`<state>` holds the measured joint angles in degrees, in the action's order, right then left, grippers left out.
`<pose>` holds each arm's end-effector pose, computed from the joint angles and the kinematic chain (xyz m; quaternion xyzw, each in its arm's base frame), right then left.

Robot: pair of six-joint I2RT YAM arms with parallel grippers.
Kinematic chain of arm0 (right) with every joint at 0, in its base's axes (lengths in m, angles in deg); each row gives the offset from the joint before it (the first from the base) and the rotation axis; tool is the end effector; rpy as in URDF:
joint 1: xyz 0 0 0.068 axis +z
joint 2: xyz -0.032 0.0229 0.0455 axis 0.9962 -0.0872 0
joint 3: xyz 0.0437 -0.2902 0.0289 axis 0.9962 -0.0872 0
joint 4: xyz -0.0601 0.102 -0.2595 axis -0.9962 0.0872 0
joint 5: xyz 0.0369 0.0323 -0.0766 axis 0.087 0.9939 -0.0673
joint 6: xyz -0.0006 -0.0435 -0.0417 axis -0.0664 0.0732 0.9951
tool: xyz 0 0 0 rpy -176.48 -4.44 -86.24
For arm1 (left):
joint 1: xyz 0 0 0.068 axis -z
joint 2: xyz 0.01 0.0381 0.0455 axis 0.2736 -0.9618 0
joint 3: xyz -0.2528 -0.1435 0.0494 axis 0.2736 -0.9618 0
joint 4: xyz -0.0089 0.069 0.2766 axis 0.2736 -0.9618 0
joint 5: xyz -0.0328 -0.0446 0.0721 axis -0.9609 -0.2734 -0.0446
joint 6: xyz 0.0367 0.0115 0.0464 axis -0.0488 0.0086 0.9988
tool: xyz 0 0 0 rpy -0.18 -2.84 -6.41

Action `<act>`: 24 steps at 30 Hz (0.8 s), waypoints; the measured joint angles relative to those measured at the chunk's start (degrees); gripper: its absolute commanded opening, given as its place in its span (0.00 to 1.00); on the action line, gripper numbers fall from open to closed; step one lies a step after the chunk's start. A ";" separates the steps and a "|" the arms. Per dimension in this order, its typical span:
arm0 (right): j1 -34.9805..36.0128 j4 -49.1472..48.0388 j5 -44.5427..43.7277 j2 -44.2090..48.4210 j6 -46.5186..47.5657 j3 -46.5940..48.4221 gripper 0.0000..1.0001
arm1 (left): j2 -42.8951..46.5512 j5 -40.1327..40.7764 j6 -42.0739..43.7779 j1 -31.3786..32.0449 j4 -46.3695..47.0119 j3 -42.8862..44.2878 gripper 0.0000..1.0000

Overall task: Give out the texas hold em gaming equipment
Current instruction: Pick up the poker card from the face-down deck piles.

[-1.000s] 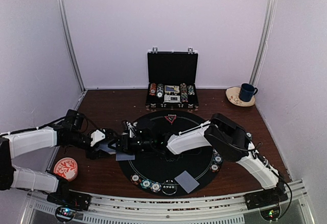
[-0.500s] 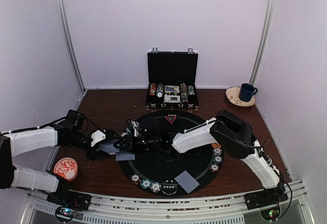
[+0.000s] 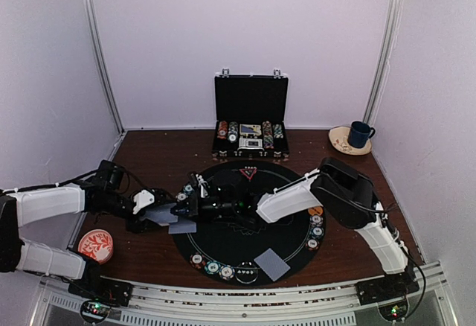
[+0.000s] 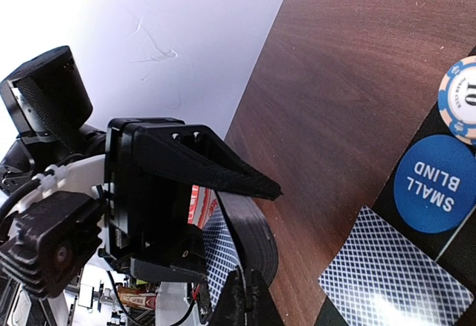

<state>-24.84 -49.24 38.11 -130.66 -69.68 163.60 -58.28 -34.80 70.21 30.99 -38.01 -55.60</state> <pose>0.2564 0.4968 0.1232 -0.1794 0.7428 0.6373 0.1000 0.2050 -0.0810 0.1626 0.5479 0.7471 -0.1955 0.3216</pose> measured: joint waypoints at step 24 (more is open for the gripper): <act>-14.40 3.78 -0.85 28.33 5.66 -30.47 0.00 | 0.00 0.11 -0.02 -0.02 0.22 0.00 0.10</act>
<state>-39.24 -45.46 37.26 -102.34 -64.02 133.13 -58.28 -34.69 70.18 30.97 -37.79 -55.60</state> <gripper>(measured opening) 0.005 0.589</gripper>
